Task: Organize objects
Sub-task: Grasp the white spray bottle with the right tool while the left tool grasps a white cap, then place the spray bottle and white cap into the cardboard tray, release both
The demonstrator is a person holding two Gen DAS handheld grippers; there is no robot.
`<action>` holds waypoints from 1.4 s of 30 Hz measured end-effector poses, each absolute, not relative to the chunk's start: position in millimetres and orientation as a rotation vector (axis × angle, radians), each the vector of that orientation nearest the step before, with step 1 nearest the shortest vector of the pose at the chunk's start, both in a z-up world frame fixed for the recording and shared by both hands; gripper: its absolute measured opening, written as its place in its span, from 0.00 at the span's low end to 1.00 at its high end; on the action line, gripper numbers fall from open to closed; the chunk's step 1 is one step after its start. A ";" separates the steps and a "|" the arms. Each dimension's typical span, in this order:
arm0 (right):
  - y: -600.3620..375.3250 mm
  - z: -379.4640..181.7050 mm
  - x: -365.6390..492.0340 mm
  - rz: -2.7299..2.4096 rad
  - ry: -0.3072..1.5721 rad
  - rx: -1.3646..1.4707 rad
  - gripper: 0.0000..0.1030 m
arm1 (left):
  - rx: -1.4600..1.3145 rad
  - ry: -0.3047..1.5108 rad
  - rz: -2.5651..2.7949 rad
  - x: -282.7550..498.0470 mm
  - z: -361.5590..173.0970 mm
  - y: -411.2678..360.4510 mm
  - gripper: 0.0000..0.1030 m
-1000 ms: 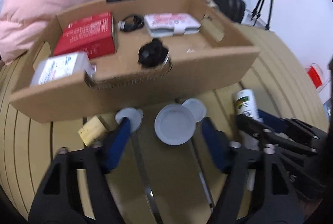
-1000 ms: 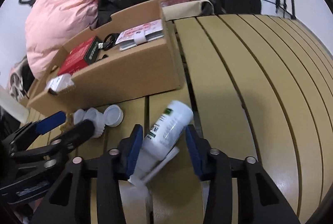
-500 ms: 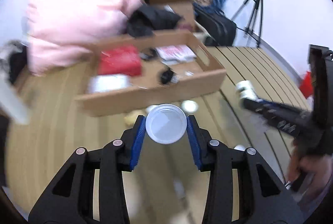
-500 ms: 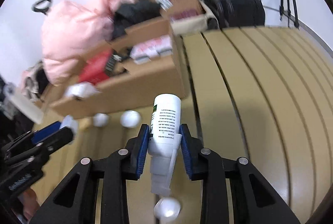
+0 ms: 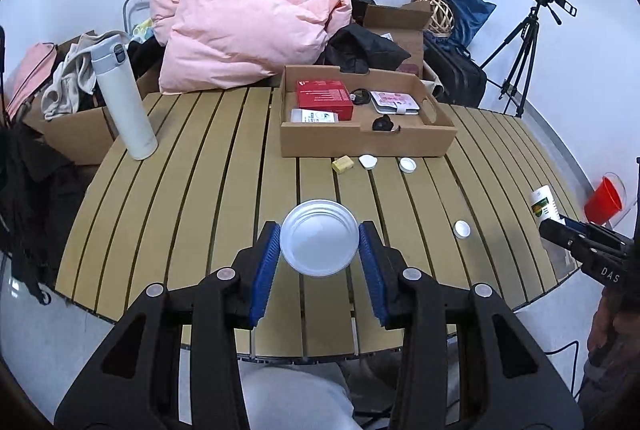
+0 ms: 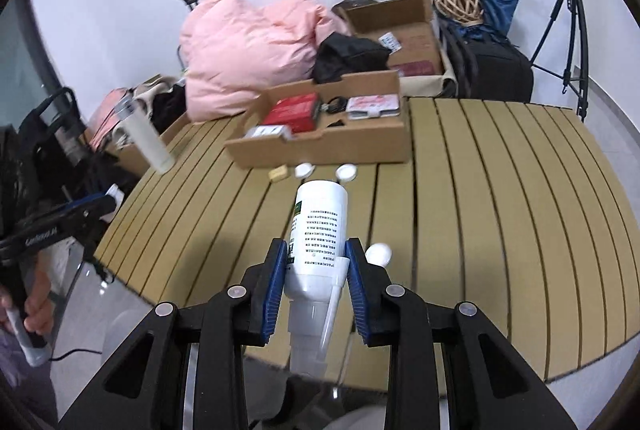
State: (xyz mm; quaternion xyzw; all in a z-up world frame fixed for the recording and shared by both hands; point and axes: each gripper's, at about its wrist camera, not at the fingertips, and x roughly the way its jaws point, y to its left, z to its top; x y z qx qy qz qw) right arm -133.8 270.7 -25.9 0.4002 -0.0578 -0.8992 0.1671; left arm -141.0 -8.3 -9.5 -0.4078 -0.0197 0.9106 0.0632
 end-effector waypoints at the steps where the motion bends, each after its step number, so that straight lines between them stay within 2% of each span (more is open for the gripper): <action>1: 269.0 -26.1 -131.8 -2.555 -0.158 1.143 0.31 | -1.232 -0.070 2.740 -142.8 -8.8 -6.7 0.35; 9: 268.1 -17.8 -165.4 -2.533 -0.200 1.127 0.31 | -1.175 -0.083 2.608 -204.7 0.3 25.6 0.35; 12: 260.8 -9.9 -199.8 -2.525 -0.209 1.107 0.31 | -1.265 -0.099 2.519 -262.1 -12.6 43.5 0.35; 17: 240.4 -9.4 -311.5 -2.443 -0.307 1.159 0.31 | -1.321 -0.069 2.533 -358.8 -33.2 64.8 0.35; 21: 227.6 -45.7 -403.3 -2.336 -0.510 1.288 0.31 | -1.477 -0.074 2.482 -421.1 -83.1 68.4 0.35; 25: 203.9 -88.7 -460.5 -2.375 -0.433 1.417 0.31 | -1.515 -0.042 2.506 -447.6 -110.4 65.7 0.36; 28: 195.4 -119.9 -487.7 -2.329 -0.514 1.491 0.31 | -1.553 -0.079 2.488 -452.9 -121.2 57.4 0.44; 31: 186.1 -135.1 -501.6 -2.333 -0.518 1.524 0.33 | -1.526 -0.082 2.478 -445.7 -117.4 48.7 0.50; 32: 185.0 -136.4 -502.1 -2.314 -0.520 1.520 0.34 | -1.510 -0.072 2.489 -442.3 -113.0 46.7 0.56; 34: 181.7 -134.8 -498.5 -2.302 -0.487 1.516 0.48 | -1.469 -0.044 2.531 -428.8 -100.1 40.2 0.64; 35: 182.1 -131.8 -496.2 -2.324 -0.459 1.507 0.71 | -1.456 -0.031 2.554 -420.9 -94.2 37.1 0.66; 36: 183.0 -126.2 -492.9 -2.344 -0.436 1.490 0.86 | -1.441 -0.021 2.591 -408.0 -87.1 32.6 0.66; 39: 193.3 -104.5 -474.2 -2.370 -0.416 1.412 0.86 | -1.390 -0.003 2.647 -380.8 -72.8 25.2 0.69; 41: 201.9 -87.8 -454.4 -2.416 -0.371 1.360 0.86 | -1.328 0.005 2.694 -346.8 -63.4 17.5 0.82; 42: 206.6 -80.4 -442.0 -2.438 -0.349 1.343 0.86 | -1.313 0.007 2.704 -334.2 -61.4 14.1 0.84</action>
